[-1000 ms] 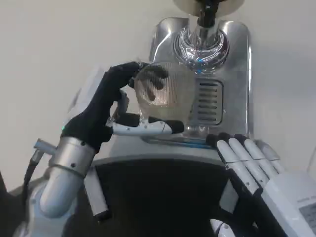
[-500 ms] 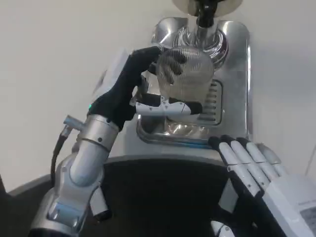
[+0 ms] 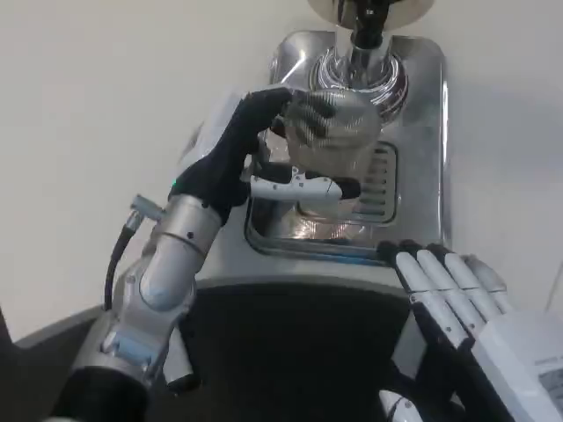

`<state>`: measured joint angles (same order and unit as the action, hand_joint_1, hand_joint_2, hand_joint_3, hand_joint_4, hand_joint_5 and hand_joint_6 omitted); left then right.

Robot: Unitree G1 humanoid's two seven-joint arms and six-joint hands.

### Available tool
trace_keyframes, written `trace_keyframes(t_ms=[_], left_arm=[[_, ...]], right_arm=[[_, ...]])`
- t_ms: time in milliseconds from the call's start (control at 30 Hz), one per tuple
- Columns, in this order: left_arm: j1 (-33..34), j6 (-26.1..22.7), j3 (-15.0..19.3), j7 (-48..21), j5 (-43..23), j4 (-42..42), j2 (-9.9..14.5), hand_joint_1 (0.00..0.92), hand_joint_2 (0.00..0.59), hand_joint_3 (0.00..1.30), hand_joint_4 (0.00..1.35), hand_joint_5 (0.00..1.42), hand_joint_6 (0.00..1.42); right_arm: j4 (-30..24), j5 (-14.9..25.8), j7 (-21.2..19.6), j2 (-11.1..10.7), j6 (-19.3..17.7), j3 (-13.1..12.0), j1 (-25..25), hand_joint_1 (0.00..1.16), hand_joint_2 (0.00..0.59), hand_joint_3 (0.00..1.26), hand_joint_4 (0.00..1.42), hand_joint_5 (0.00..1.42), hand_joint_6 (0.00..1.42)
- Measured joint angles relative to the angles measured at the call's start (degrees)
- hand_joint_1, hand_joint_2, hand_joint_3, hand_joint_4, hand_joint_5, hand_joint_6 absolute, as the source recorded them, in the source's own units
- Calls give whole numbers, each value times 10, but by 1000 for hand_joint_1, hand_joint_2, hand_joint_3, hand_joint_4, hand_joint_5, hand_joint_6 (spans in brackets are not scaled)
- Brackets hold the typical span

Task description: Grasp the cup under the faucet to collect the drink, then remove the cup.

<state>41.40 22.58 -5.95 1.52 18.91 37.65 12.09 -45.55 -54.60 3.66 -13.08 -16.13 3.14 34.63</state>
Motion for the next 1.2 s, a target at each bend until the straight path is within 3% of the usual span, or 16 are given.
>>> trace_keyframes(t_ms=[500,567,633,700,733,833,1067,1133,1200], left_arm=[[46,27,-14,46,0,83,-15,828,134,1047,1166,1312,1424],[50,27,-19,53,6,87,-18,811,142,974,1088,1252,1424],[52,29,-24,59,19,87,-17,772,133,700,680,1002,1170],[52,32,-33,78,37,87,-16,715,115,413,227,661,759],[52,33,-34,80,39,87,-16,696,111,343,135,561,596],[52,37,-34,75,34,86,-15,679,95,245,5,416,371],[51,52,-32,58,15,77,-9,682,76,131,0,293,220],[47,55,-32,58,14,73,-8,536,79,89,0,258,184],[39,57,-29,57,11,62,-7,449,80,43,0,224,156]], right_arm=[[0,-1,2,11,9,6,-4,193,544,12,0,0,8],[0,-1,2,12,9,6,-4,197,543,10,0,0,8],[0,-1,2,13,9,8,-4,216,553,6,0,0,8],[2,-1,2,16,10,12,-4,220,552,6,0,0,8],[2,-1,2,16,11,12,-4,221,553,6,0,0,8],[2,-2,2,20,18,16,-4,243,542,7,0,0,8],[1,-1,4,22,28,20,-8,251,546,7,0,0,8],[1,-1,5,21,30,22,-11,251,548,7,0,0,8],[1,-1,7,21,30,23,-14,252,548,9,0,0,8]])
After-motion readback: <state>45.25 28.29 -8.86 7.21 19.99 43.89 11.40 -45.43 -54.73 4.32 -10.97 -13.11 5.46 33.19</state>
